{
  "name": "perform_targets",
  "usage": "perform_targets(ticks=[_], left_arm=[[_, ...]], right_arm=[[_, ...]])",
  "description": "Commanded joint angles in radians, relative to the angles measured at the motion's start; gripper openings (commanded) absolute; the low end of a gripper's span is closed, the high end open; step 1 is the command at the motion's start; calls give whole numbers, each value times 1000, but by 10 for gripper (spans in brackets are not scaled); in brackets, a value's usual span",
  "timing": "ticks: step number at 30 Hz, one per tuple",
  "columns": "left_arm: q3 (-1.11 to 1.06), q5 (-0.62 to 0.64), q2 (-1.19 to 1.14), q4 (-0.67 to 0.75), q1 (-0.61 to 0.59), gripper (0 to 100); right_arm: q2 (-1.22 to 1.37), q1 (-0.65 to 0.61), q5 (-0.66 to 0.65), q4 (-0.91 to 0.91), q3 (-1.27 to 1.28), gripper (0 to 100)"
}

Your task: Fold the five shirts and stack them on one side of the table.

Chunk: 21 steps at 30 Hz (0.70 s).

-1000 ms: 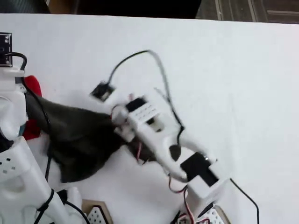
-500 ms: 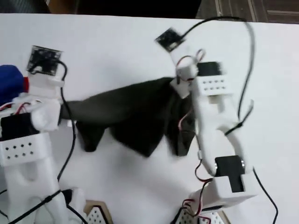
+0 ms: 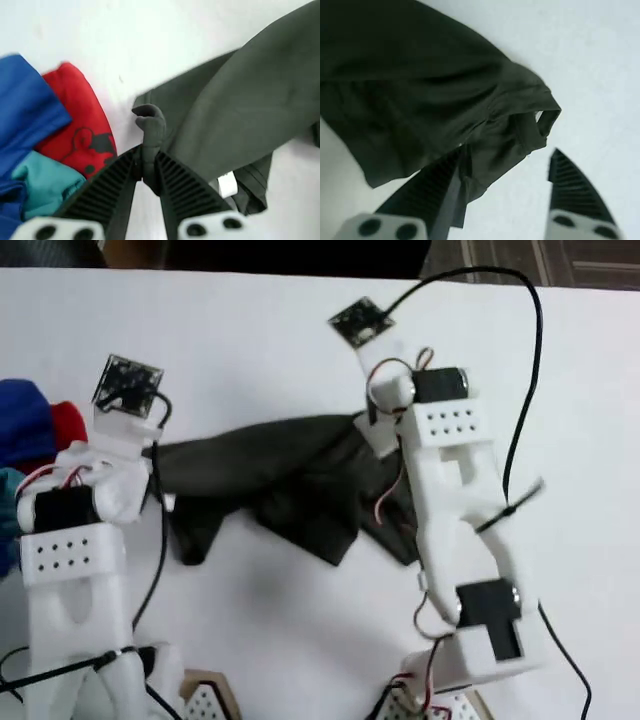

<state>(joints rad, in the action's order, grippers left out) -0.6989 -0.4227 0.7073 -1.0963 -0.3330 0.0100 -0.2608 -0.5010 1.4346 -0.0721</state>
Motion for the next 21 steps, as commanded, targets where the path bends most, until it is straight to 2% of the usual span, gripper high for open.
perform_targets(ticks=[1,3,5,9,14,18,21], left_arm=[[4,-12,8,58,0,25],[2,-12,8,89,0,25],[2,-12,8,114,0,25],[2,-12,8,120,0,25],[2,-12,8,118,0,25],[2,-8,8,118,0,25],[2,-5,8,118,0,25]], right_arm=[[-142,-94,-15,182,-32,232],[-182,-177,-17,251,44,193],[-216,-259,-17,245,178,170],[-242,-377,-9,90,450,167],[-219,-400,23,-136,666,193],[-174,-404,58,-203,712,246],[-117,-404,58,-252,712,247]])
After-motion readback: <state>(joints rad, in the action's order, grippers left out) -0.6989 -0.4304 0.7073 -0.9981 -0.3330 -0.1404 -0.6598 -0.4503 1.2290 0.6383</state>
